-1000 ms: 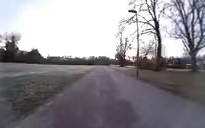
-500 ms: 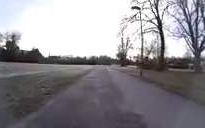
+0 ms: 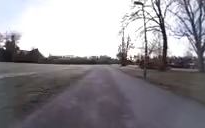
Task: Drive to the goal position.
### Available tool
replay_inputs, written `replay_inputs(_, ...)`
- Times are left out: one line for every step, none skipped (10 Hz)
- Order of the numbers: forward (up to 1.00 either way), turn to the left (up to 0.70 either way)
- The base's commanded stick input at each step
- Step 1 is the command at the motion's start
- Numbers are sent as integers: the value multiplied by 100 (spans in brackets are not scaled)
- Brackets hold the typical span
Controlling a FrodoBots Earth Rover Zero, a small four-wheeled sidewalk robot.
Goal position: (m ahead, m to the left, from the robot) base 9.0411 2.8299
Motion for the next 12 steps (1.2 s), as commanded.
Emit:
replay_inputs(100,0)
replay_inputs(100,0)
replay_inputs(100,0)
replay_inputs(100,0)
replay_inputs(100,0)
replay_inputs(100,0)
replay_inputs(100,0)
replay_inputs(100,0)
replay_inputs(100,0)
replay_inputs(100,0)
replay_inputs(100,0)
replay_inputs(100,0)
